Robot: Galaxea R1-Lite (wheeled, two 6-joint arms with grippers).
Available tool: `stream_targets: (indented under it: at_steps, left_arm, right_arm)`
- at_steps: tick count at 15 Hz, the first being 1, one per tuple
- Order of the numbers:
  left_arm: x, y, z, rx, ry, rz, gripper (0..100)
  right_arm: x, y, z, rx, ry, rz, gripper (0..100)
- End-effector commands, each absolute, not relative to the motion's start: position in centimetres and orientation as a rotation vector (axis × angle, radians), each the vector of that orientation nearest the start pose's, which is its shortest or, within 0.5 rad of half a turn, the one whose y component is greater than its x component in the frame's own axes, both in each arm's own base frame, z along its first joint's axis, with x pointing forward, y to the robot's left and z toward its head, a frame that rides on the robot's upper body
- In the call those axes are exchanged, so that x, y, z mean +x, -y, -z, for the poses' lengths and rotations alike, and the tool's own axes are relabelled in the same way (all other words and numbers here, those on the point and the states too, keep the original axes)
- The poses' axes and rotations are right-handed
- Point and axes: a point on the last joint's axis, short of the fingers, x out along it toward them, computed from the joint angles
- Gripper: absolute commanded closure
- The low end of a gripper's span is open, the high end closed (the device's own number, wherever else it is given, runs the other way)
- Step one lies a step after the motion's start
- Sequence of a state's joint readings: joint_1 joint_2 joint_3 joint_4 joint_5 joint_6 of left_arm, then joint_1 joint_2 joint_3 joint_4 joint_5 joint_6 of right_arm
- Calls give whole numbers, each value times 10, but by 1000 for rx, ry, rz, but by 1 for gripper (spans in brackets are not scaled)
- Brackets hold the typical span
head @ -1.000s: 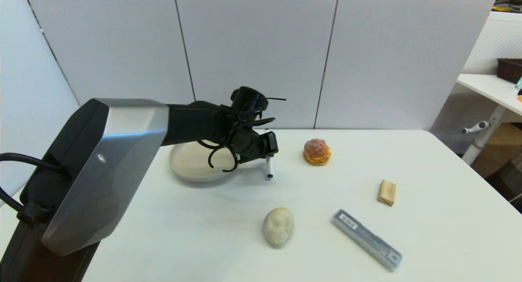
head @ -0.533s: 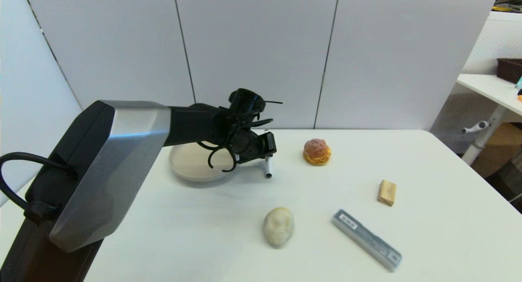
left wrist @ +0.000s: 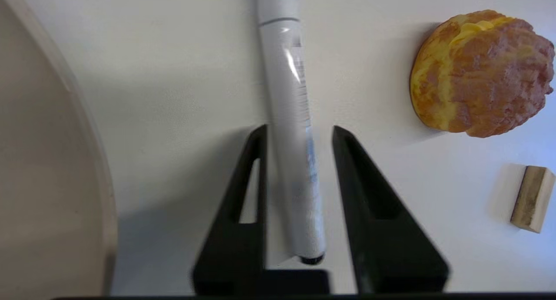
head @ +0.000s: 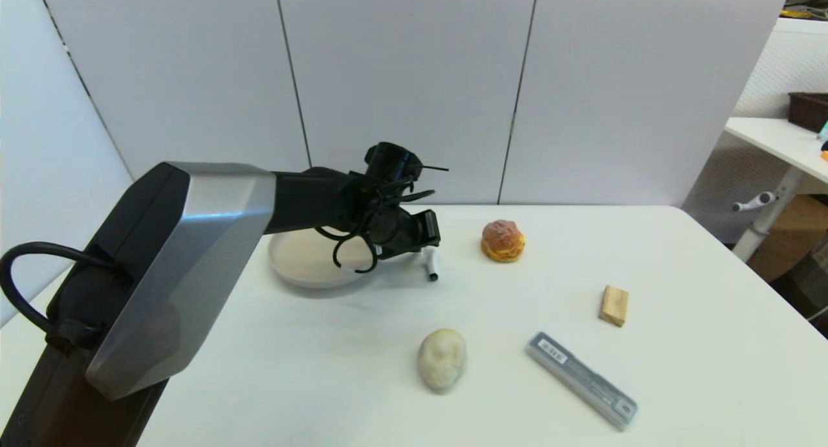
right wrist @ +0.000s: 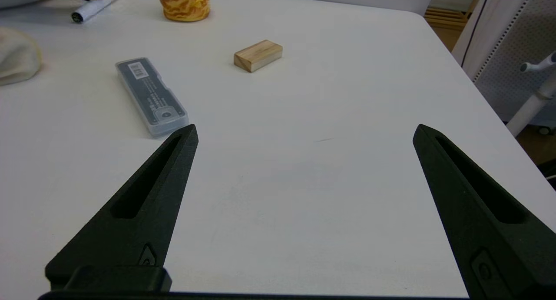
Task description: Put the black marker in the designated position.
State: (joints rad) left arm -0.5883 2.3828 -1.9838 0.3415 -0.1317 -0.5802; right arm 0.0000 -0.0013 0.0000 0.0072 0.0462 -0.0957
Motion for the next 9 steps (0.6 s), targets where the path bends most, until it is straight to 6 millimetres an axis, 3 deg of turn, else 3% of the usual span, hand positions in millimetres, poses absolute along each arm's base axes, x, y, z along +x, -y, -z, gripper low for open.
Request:
stream_targets:
  at_steps: [1, 6, 9]
  left_arm:
    - [401, 271, -140, -364, -900, 451, 0]
    - [400, 271, -146, -367, -879, 459, 0]
    - [391, 264, -178, -352, -807, 494, 0]
  right_arm:
    - [-23, -1, -75, -96, -5, -46, 0]
    - [-23, -1, -75, -96, -5, -48, 0]
    - [-23, -1, -75, -97, -2, -48, 0]
